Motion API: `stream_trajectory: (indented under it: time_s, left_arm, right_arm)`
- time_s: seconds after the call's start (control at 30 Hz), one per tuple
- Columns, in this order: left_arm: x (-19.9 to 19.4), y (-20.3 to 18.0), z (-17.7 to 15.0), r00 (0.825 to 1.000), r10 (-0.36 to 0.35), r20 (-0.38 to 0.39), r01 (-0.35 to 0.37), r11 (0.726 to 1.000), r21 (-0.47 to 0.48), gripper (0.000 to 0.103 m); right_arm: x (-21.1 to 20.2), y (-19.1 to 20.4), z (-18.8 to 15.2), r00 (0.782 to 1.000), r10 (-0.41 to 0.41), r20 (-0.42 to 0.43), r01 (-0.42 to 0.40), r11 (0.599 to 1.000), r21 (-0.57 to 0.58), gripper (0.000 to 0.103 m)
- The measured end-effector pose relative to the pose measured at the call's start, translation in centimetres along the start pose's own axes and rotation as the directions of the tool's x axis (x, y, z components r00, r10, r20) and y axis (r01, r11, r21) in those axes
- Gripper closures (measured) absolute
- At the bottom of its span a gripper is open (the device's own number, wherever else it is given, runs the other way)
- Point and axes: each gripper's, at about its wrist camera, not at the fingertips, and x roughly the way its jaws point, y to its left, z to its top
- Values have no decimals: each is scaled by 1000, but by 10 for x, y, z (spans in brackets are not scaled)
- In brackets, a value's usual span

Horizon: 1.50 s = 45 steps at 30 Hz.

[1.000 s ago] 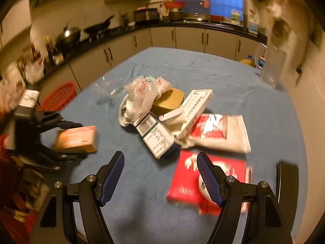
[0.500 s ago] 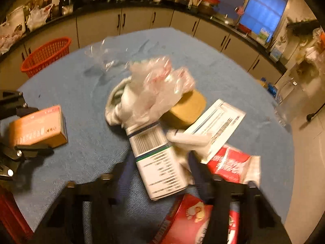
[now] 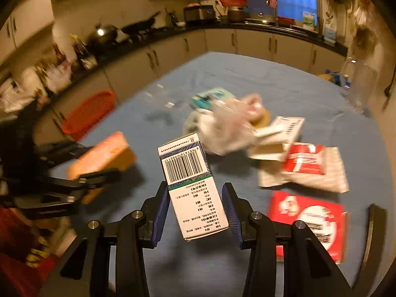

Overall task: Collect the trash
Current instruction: 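Carry both boxes to the red wastebasket and open both tools to drop them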

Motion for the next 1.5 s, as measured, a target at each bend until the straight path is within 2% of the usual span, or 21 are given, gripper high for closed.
stream_trajectory:
  time_s: [0.17, 0.37, 0.5, 0.7, 0.8, 0.9, 1.0, 1.03, 1.13, 1.4, 1.5]
  left_arm:
    - [-20, 21, 2, 999, 39, 32, -38, 998, -42, 55]
    - [-48, 52, 2, 993, 100, 69, -93, 992, -90, 55]
    - [-68, 83, 3, 982, 164, 92, -152, 980, -125, 55]
    - [-98, 139, -3, 959, 265, 102, -239, 947, -216, 55]
    - [-108, 177, -7, 946, 313, 85, -279, 919, -280, 55]
    - [-107, 213, -11, 934, 355, 41, -321, 885, -338, 55]
    - [-96, 238, -14, 918, 396, -9, -373, 858, -352, 55]
    - [-93, 244, -17, 915, 403, -20, -384, 853, -354, 55]
    - [-80, 263, -23, 905, 421, -58, -412, 836, -362, 55]
    - [-60, 287, -33, 911, 402, -93, -404, 825, -395, 55]
    - [-55, 288, -37, 913, 396, -98, -401, 826, -396, 46]
  right_arm:
    - [-1, 26, 15, 995, 94, 36, -95, 996, 2, 56]
    - [23, 58, 40, 981, 195, 15, -195, 981, 7, 56]
    - [39, 82, 59, 971, 238, 6, -238, 971, 2, 56]
    - [66, 117, 91, 956, 292, -20, -292, 956, -7, 56]
    - [85, 136, 109, 947, 319, -41, -320, 947, -8, 56]
    - [110, 157, 129, 932, 357, -66, -358, 934, 3, 56]
    - [134, 173, 145, 922, 376, -88, -376, 926, 16, 56]
    - [146, 183, 153, 915, 392, -98, -392, 920, 20, 56]
    - [174, 203, 167, 910, 395, -124, -395, 918, 26, 56]
    - [236, 234, 182, 894, 402, -200, -397, 916, 65, 55]
    - [249, 239, 181, 892, 395, -218, -388, 919, 73, 54]
